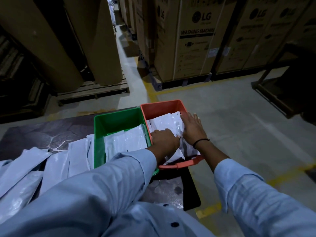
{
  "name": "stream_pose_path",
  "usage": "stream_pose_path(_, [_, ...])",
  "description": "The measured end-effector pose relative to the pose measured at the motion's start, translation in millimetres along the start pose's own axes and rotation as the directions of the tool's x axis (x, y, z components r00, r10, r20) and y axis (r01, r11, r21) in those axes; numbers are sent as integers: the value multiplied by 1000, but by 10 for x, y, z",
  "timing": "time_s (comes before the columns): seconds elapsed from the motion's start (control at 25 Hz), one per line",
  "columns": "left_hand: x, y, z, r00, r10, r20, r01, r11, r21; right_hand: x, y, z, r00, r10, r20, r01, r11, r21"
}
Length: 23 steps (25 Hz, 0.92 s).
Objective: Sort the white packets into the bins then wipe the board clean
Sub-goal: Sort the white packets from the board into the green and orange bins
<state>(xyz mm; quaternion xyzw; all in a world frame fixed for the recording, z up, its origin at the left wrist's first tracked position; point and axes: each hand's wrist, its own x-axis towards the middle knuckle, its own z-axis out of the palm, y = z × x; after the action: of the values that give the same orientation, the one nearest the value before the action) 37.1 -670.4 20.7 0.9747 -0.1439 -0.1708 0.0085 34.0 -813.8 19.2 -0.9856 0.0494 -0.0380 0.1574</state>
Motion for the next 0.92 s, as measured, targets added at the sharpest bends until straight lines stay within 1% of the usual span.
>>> stream_pose_path(0.12, [-25, -50, 14, 998, 10, -66, 0, 990, 144, -46, 14, 81, 999, 0, 33, 1, 999, -34])
stream_pose_path(0.24, [-32, -156, 1, 991, 52, -120, -32, 986, 163, -52, -26, 112, 999, -25, 48, 28, 998, -62])
stream_pose_path(0.4, [-102, -358, -147, 960, 94, -264, -76, 994, 78, 6, -216, 129, 997, -77, 30, 79, 994, -74])
stream_pose_path(0.52, [-203, -609, -249, 945, 61, -322, -62, 998, 6, 94, -466, 129, 993, -120, 2, 119, 987, -105])
stream_pose_path(0.64, [-312, -947, -307, 912, 23, -409, -45, 998, -43, 165, -842, 129, 981, -183, -69, 180, 982, -54])
stream_pose_path(0.72, [-383, -1193, -329, 898, -4, -440, -35, 996, -81, 200, -1123, 159, 972, -217, -86, 215, 976, -28])
stream_pose_path(0.8, [-469, -1457, -331, 888, -51, -458, -8, 992, -127, 215, -1399, 223, 962, -256, -97, 256, 967, -15])
stream_pose_path(0.92, [-619, -1906, -302, 851, -130, -509, 42, 983, -180, 201, -1823, 333, 940, -322, -110, 323, 946, -15])
